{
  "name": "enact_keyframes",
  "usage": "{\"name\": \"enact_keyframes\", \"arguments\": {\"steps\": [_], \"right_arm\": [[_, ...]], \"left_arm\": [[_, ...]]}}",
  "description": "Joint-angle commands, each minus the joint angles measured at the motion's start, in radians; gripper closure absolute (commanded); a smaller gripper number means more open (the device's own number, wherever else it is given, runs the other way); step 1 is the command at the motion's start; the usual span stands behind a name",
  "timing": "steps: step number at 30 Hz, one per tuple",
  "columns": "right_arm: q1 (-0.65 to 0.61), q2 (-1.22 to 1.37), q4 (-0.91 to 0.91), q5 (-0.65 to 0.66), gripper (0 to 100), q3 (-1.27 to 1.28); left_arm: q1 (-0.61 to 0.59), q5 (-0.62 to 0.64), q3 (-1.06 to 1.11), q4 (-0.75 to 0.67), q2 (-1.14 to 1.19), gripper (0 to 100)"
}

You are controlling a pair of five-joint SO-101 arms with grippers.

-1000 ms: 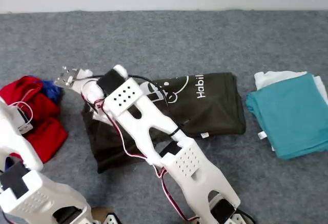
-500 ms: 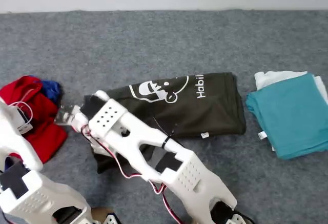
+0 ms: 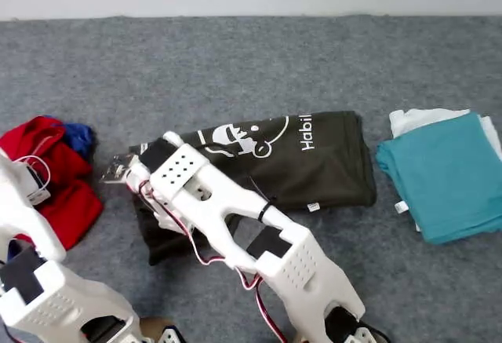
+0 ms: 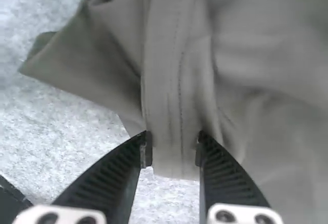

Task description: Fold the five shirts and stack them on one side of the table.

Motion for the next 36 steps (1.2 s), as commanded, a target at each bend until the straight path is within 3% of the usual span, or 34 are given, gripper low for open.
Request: {"name": "enact_keyframes", "arguments": {"steps": [1, 24, 31, 36], "right_arm": [[0.002, 0.001, -0.001, -0.005, 84.9, 0.000], [-0.013, 0.031, 0.012, -0.002, 98.7, -0.008], [0.041, -0.058, -0.001, -0.002, 98.7, -0.008], [0.140, -0.099, -0.113, -0.003, 98.7, -0.008]], "left_arm": [[0.000, -0.002, -0.007, 0.000, -0.041, 88], [0.000, -0.002, -0.007, 0.000, -0.041, 88], [0.000, -0.002, -0.007, 0.000, -0.041, 88], [0.000, -0.002, -0.007, 0.000, -0.041, 88]]}}
